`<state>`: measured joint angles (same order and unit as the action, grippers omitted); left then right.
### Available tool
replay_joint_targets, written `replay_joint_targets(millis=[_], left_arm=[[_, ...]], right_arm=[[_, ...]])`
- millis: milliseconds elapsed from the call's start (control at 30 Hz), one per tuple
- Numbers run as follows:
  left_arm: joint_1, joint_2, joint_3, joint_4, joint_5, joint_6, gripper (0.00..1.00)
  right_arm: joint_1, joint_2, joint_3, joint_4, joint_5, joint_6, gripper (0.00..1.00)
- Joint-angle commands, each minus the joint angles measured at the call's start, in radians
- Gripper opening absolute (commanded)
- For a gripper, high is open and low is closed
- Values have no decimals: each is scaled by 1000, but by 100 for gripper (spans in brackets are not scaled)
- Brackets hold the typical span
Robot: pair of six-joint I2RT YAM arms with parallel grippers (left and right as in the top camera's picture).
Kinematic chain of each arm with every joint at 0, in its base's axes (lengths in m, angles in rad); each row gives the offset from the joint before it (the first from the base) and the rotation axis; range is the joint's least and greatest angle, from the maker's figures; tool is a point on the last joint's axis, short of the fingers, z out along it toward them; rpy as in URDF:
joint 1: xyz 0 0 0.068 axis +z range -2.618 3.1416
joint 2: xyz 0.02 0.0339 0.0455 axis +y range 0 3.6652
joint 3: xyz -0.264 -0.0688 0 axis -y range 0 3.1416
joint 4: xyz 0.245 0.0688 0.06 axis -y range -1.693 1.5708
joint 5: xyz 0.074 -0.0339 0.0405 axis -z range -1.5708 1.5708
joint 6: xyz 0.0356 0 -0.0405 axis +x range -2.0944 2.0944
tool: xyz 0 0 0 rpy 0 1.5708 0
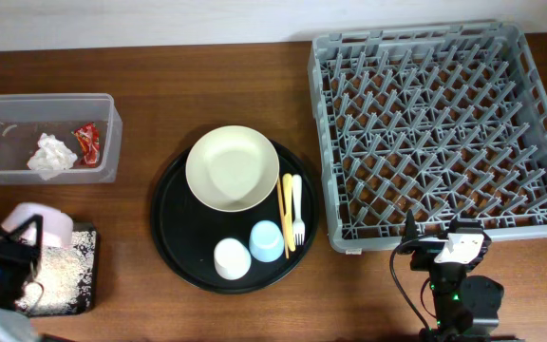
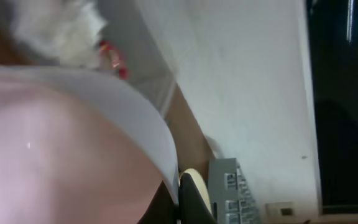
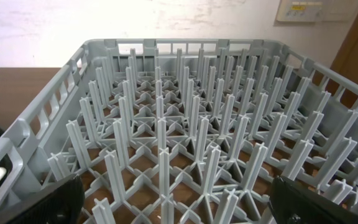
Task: Sort waste into correct bins and load items into the dishwasher rack
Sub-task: 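Return the empty pink bowl to the round tray and release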
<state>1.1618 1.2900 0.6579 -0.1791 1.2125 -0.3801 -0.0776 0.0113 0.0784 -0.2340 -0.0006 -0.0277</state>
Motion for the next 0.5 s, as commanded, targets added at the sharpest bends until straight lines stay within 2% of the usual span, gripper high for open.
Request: replay_joint_targets(millis=[0, 33, 133, 267, 300, 333, 367, 467], left_arm=[[-120, -175, 87, -98, -151, -124, 1], [-209, -228, 120, -209, -242, -119, 1], [-431, -254, 168, -334, -367, -82, 1], [-926, -251, 293, -567, -912, 38, 0], [-978, -251, 293, -578, -966, 37, 0], [-1091, -241, 293, -609, -1078, 37, 0], [-1175, -210, 293, -635, -1129, 37, 1], [-1312, -68, 293, -686, -1180, 37, 1]], right_arm=[[5, -6, -7, -3, 5, 2, 98], [5, -6, -7, -3, 5, 2, 98], [5, -6, -7, -3, 5, 2, 98], [5, -6, -7, -3, 5, 2, 98], [5, -6, -7, -3, 5, 2, 98], [5, -6, -7, -3, 5, 2, 98], [5, -6, -7, -3, 5, 2, 98], [5, -6, -7, -3, 5, 2, 98]])
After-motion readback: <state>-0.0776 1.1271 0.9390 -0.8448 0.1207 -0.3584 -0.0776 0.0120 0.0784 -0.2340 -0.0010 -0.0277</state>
